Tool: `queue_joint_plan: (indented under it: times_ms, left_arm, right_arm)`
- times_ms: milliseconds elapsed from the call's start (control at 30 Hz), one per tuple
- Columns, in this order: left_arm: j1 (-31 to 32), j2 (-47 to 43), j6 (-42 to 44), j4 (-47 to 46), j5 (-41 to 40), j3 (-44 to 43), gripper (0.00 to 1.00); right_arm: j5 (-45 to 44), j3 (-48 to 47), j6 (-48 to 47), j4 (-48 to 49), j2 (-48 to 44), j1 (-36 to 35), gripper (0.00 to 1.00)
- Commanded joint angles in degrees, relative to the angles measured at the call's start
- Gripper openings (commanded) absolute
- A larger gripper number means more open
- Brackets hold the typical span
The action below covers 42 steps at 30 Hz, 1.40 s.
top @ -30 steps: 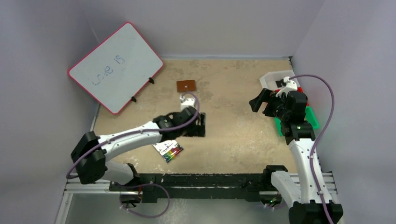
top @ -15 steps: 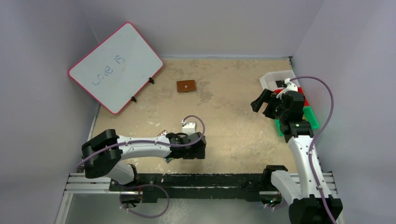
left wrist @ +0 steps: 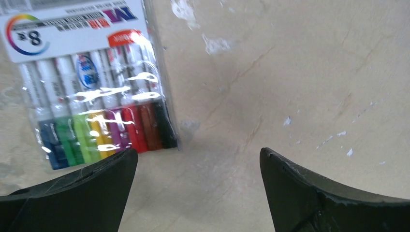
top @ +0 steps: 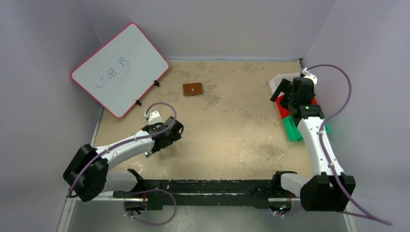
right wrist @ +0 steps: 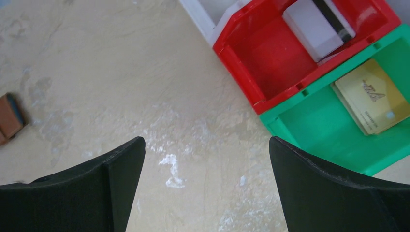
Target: Take the credit cards out of the card holder
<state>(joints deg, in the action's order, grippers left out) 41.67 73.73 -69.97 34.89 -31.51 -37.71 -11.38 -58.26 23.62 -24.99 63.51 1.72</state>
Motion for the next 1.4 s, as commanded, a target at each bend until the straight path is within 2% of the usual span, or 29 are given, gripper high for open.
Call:
queue_joint_plan:
  times_ms: [0,167,300,400,600,700,800,900,1067,1367]
  left_arm:
    - [-2.6,-3.3,5.3,2.6,-4.8,-3.3,0.98]
    - [-2.5,-4.1,11.5,-0.6,2.5,-6.1,0.98]
    - [-2.5,-8.7,12.3,-4.7,6.3,-4.7,0.98]
    - [-2.5,-11.2,12.6,-6.0,7.3,-4.3,0.98]
    - [-2.5,-12.2,13.4,-4.4,6.9,-5.1,0.98]
    - [-2.5,-11.7,13.8,-3.9,6.7,-5.6,0.98]
    - [-2.5,-11.2,14.1,-3.8,7.0,-6.0,0.98]
    - [-2.5,-10.7,14.2,-4.1,7.1,-6.4,0.98]
    - [-2.5,-9.6,14.5,-4.1,7.5,-7.5,0.98]
    - [-2.5,-10.6,14.3,-2.1,6.5,-8.3,0.98]
  right_arm:
    - [-10.7,-6.3,2.8,-0.2,6.2,0.7,1.00]
    - [-14.9,-13.4,6.1,-0.5,14.7,3.3,1.00]
    - [-6.9,-18.7,5.6,1.9,21.6,7.0,1.00]
    - [-5.5,-23.4,5.7,1.1,27.7,7.6,1.00]
    - [-10.6,-34.4,8.6,-5.3,39.7,7.9,1.00]
    - [-9.9,-39.1,6.5,-6.3,43.9,8.0,1.00]
    - [-6.9,-44.0,3.2,-7.8,46.5,8.0,0.97]
    - [3.8,-42.7,-4.9,0.4,45.4,8.0,0.98]
    - [13.5,-44.0,-7.9,5.0,47.5,8.0,0.98]
    - [19.3,-52.1,-8.0,2.9,57.3,8.0,0.99]
